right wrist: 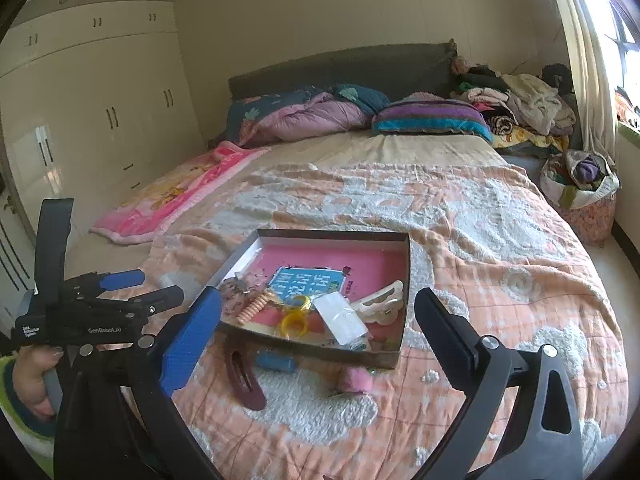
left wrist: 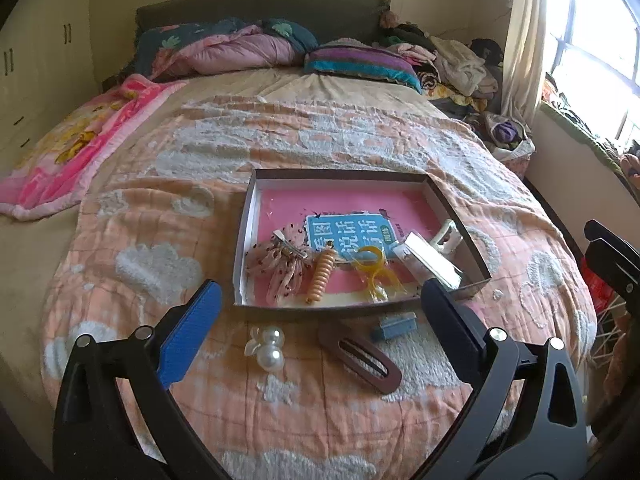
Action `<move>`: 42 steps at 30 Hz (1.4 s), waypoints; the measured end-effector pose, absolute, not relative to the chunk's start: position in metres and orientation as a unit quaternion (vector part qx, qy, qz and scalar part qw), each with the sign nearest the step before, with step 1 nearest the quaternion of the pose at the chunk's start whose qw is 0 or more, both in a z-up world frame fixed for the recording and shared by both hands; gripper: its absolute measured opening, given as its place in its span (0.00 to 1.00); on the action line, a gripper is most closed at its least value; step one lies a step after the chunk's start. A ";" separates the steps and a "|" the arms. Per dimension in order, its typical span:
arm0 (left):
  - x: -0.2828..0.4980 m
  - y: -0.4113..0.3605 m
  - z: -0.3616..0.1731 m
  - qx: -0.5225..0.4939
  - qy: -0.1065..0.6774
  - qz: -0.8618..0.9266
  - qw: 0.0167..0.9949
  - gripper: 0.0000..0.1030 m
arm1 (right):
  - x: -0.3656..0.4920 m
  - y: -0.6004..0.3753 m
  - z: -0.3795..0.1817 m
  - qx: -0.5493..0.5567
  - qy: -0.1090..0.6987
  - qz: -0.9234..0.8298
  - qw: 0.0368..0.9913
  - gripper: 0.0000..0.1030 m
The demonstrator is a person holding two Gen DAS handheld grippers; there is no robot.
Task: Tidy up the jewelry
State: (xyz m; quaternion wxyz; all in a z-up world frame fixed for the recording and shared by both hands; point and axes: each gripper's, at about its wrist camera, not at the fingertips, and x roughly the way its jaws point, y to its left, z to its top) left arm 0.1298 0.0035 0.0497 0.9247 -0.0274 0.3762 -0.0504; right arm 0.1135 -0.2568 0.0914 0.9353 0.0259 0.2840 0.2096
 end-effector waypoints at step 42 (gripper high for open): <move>0.067 -0.019 0.001 0.003 0.418 -0.048 0.907 0.91 | 0.057 -0.273 0.030 -0.005 0.346 0.214 0.914 0.94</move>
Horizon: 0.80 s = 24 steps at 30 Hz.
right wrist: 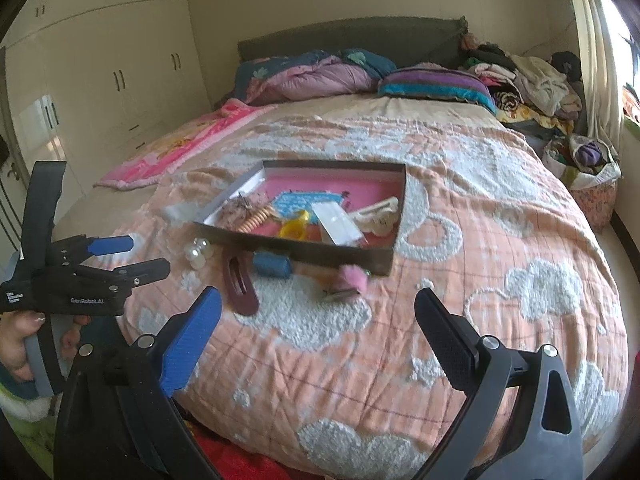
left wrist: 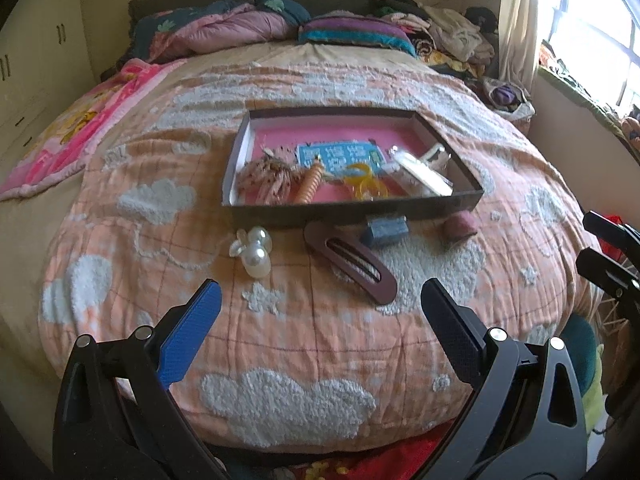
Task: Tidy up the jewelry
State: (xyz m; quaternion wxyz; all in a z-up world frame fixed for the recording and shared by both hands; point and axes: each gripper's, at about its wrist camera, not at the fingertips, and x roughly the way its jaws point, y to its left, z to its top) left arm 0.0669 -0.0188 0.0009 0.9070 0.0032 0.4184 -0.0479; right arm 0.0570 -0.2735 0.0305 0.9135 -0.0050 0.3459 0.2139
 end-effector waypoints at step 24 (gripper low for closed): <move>0.109 -0.046 -0.072 -0.016 0.475 -0.077 0.876 0.91 | 0.093 -0.281 -0.017 -0.010 0.390 0.190 0.901 0.94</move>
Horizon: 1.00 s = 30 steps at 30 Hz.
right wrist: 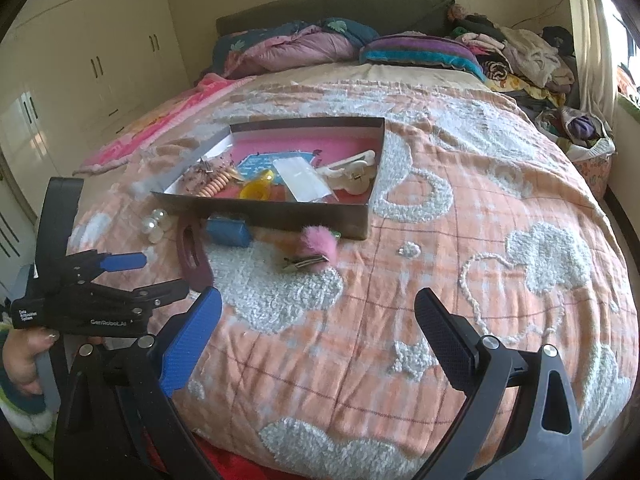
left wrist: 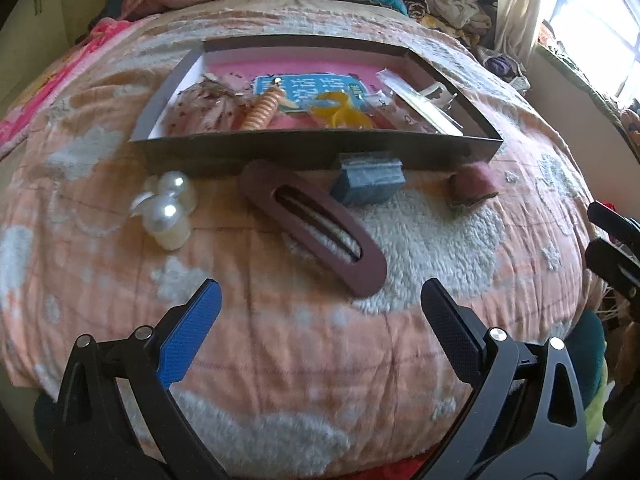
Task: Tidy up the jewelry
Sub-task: 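Grasp the maroon claw clip with the left tool while the right tool grasps the pink pom-pom clip, then carry the maroon claw clip and pom-pom clip over the pink box with both tools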
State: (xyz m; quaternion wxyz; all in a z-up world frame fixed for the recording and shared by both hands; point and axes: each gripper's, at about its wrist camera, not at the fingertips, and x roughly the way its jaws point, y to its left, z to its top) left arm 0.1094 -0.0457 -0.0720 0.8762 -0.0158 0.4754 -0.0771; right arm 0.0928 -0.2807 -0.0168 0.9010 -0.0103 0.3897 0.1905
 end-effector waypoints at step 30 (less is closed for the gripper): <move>0.121 -0.027 -0.083 -0.030 0.477 -0.090 0.873 0.09 | 0.178 -0.250 -0.071 0.108 0.471 0.218 0.848 0.26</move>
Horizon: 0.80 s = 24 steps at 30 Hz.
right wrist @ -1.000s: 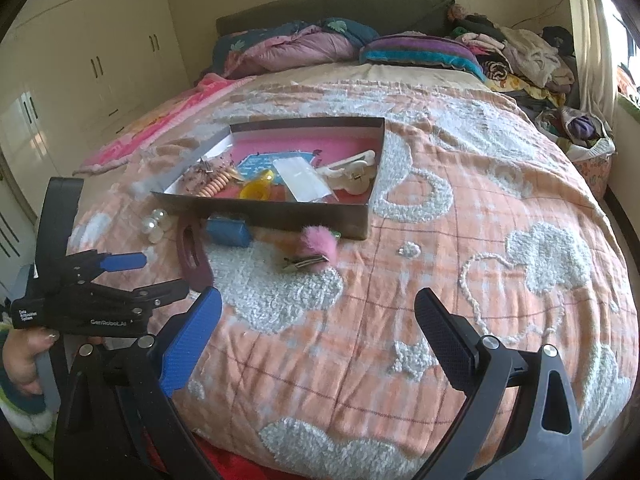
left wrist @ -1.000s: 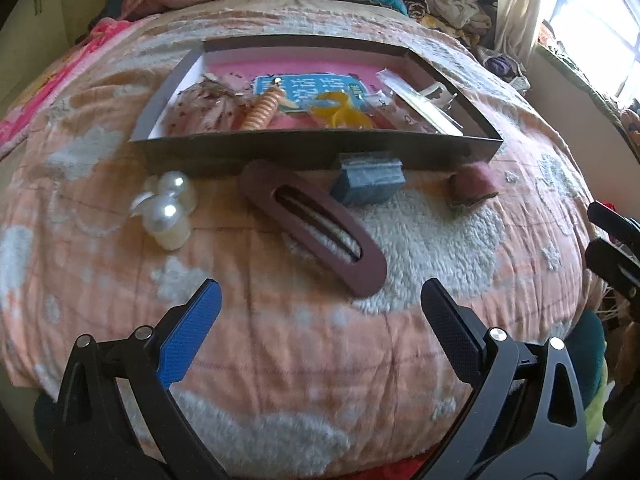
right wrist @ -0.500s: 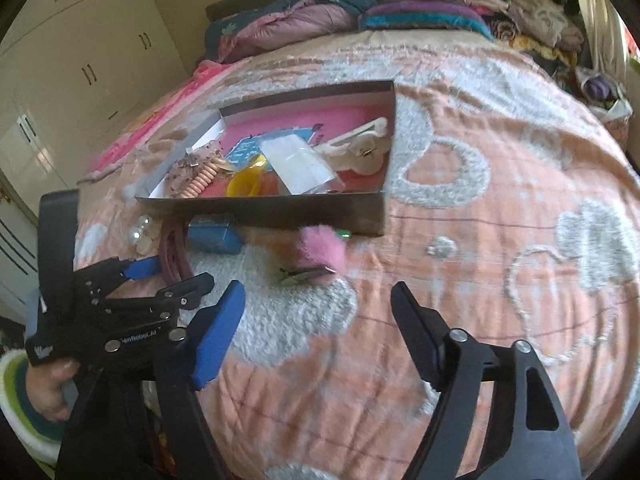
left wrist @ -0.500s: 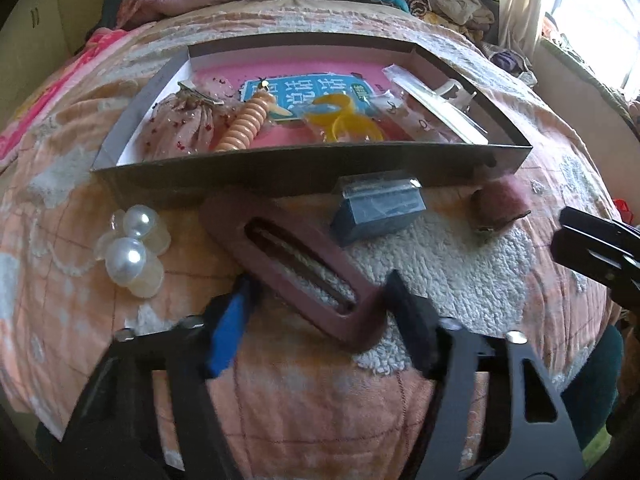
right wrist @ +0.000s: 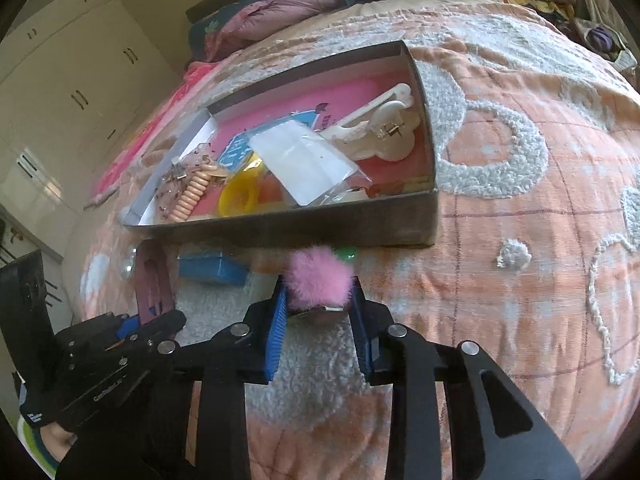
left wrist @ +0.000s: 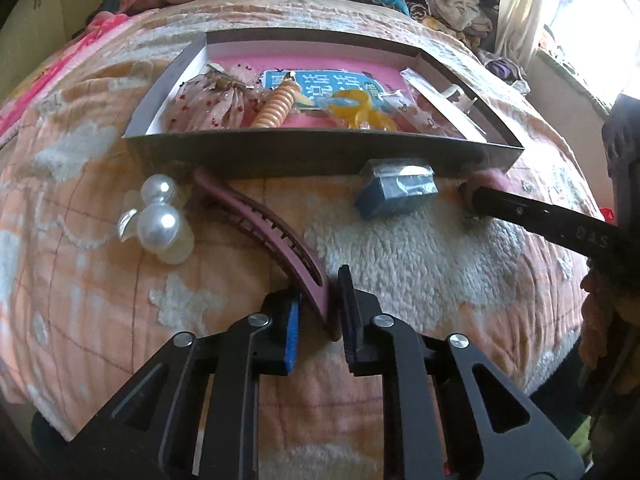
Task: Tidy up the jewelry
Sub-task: 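Carry the maroon claw clip and pom-pom clip over the pink box with both tools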
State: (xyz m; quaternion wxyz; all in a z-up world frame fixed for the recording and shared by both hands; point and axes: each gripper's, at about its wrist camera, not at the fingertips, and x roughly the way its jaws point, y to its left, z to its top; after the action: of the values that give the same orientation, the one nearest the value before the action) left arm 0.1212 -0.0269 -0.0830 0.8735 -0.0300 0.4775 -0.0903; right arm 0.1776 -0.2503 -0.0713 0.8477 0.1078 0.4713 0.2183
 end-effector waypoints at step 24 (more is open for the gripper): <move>0.090 -0.038 -0.035 -0.044 0.448 -0.136 0.882 0.01 | 0.106 -0.290 -0.007 0.092 0.390 0.229 0.887 0.26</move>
State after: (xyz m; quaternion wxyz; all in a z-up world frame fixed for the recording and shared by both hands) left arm 0.0901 -0.0381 -0.0347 0.8824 -0.0437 0.4484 -0.1357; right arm 0.1062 -0.2900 -0.0066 0.8874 0.0915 0.3897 0.2287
